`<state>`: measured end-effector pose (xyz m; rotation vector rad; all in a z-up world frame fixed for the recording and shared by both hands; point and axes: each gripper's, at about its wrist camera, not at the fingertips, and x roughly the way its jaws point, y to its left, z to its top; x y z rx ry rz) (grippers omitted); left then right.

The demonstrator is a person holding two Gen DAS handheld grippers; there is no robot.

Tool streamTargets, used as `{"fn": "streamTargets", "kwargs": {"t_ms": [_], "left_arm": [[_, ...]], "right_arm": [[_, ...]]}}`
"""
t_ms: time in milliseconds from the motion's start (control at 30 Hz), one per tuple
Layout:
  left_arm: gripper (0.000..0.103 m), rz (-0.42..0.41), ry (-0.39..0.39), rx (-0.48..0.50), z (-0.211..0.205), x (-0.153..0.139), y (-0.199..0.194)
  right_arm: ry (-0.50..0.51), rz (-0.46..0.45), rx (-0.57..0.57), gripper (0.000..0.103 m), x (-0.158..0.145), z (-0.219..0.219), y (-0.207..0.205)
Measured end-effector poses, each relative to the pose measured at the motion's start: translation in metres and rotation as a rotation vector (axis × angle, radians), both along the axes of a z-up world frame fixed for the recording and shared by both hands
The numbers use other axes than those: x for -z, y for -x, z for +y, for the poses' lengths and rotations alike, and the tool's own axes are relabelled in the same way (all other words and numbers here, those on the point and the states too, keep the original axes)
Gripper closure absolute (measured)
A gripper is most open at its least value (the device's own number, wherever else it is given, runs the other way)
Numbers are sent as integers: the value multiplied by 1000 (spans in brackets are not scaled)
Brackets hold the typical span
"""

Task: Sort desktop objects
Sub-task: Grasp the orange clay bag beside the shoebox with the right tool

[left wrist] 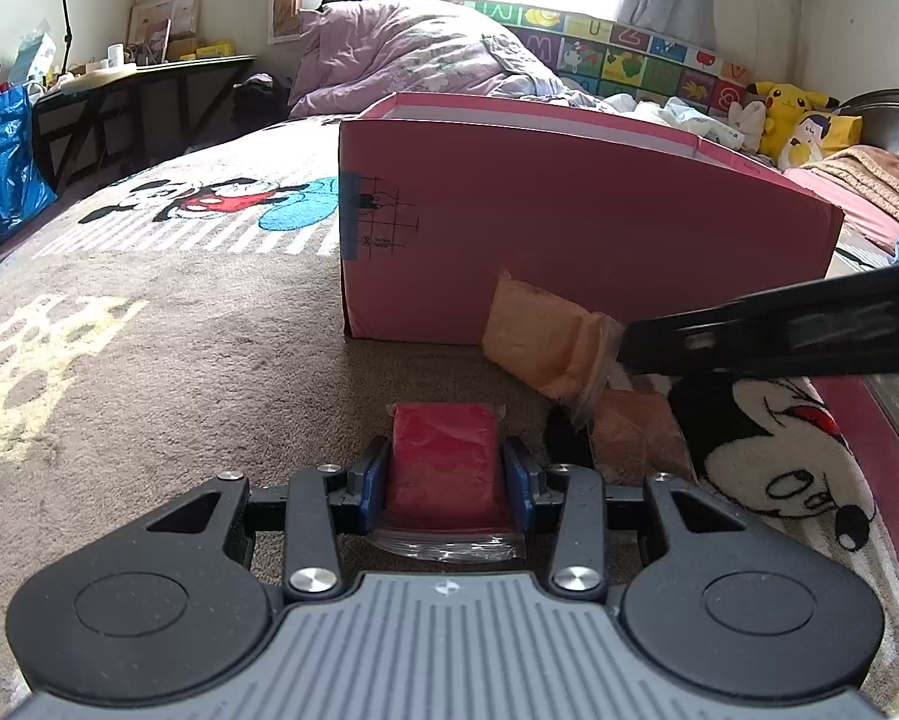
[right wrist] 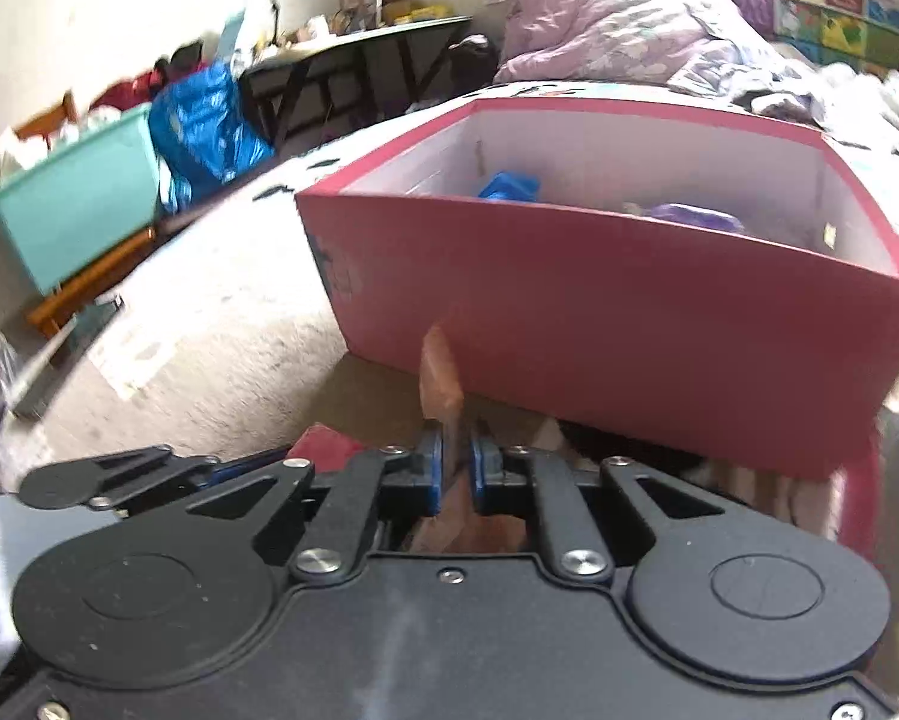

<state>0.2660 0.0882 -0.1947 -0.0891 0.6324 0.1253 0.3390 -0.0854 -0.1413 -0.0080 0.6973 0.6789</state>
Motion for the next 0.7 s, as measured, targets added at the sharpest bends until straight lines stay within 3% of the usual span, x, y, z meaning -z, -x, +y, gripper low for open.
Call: {"fn": "streamTargets", "kwargs": {"t_ms": [200, 233, 267, 300, 333, 500, 533, 567, 600, 700], "left_arm": [[65, -2, -2, 2, 2, 3, 2], [65, -2, -2, 2, 2, 3, 2], [65, -2, -2, 2, 2, 3, 3], [65, -2, -2, 2, 2, 3, 3], [65, -2, -3, 2, 2, 4, 3], [65, -1, -2, 6, 3, 4, 2], [65, -1, -2, 7, 3, 4, 2], [65, -2, -2, 8, 3, 4, 2], [65, -2, -2, 9, 3, 4, 2], [65, -2, -2, 10, 3, 4, 2]], "right_arm": [[1, 9, 6, 94, 1, -13, 11], [14, 10, 1, 84, 4, -6, 9], [29, 6, 1, 57, 5, 1, 7], [27, -4, 4, 41, 5, 9, 3], [13, -3, -1, 32, 5, 15, -2], [-21, 45, -22, 37, 15, 42, -36], [-21, 57, -23, 49, 18, 45, -40], [-21, 66, -22, 73, 21, 47, -44], [-17, 67, -22, 85, 22, 47, -46], [-9, 54, -29, 89, 23, 41, -41]]}}
